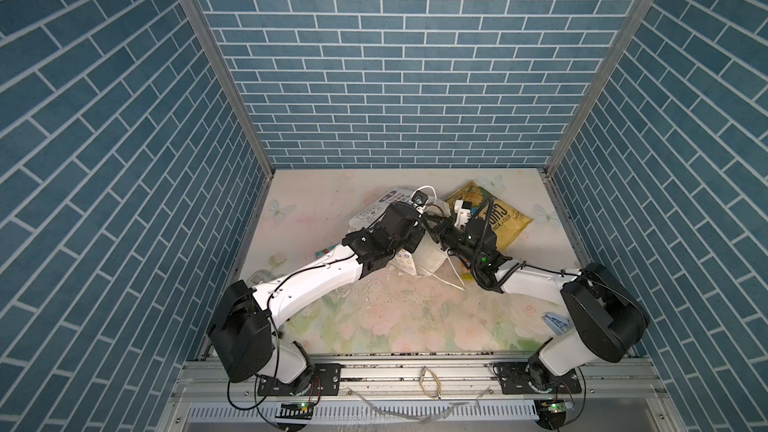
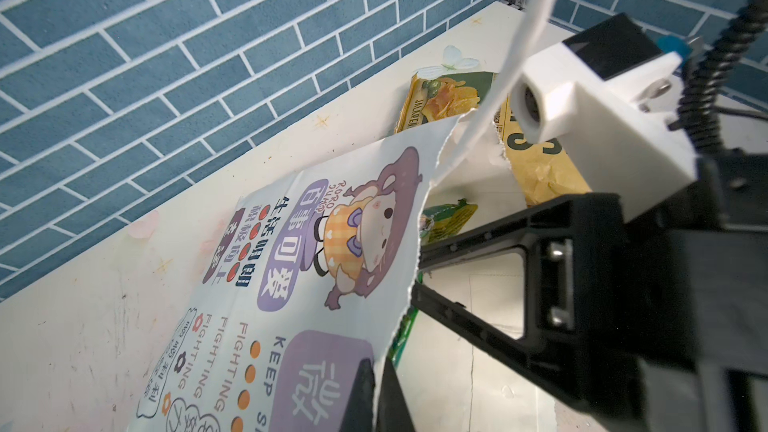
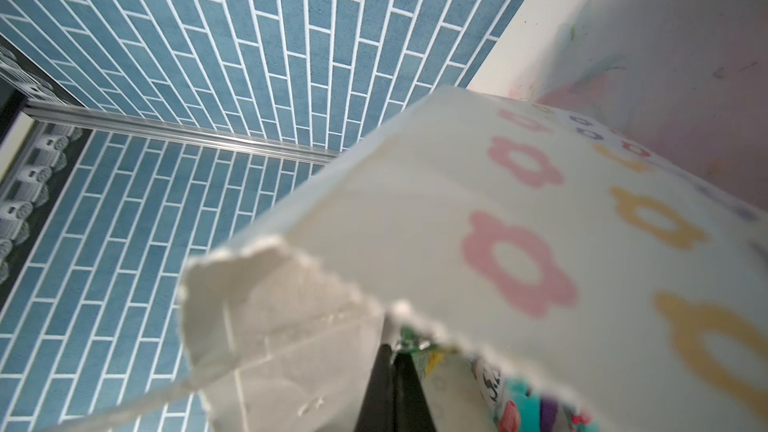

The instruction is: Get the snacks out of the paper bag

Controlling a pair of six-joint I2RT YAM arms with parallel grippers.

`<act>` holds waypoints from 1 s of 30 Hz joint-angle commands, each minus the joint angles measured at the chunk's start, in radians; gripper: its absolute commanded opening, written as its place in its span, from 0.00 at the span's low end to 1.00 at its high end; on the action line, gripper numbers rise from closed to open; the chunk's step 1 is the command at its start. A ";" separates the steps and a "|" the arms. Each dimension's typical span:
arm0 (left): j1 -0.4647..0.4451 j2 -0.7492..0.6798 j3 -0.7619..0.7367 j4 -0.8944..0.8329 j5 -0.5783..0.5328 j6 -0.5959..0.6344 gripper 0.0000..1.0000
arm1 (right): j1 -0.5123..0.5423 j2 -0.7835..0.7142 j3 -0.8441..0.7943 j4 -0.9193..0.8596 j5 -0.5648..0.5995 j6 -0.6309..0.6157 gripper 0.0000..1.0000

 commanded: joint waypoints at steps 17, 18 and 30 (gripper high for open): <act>0.012 -0.017 0.031 -0.009 0.009 -0.013 0.00 | -0.020 -0.465 0.040 -0.570 -0.102 -0.560 0.00; 0.014 -0.020 0.030 -0.009 0.007 -0.014 0.00 | -0.021 -0.494 0.053 -0.612 -0.107 -0.589 0.00; 0.022 -0.056 0.023 -0.029 -0.002 -0.011 0.00 | -0.022 -0.760 0.301 -1.383 0.092 -0.881 0.00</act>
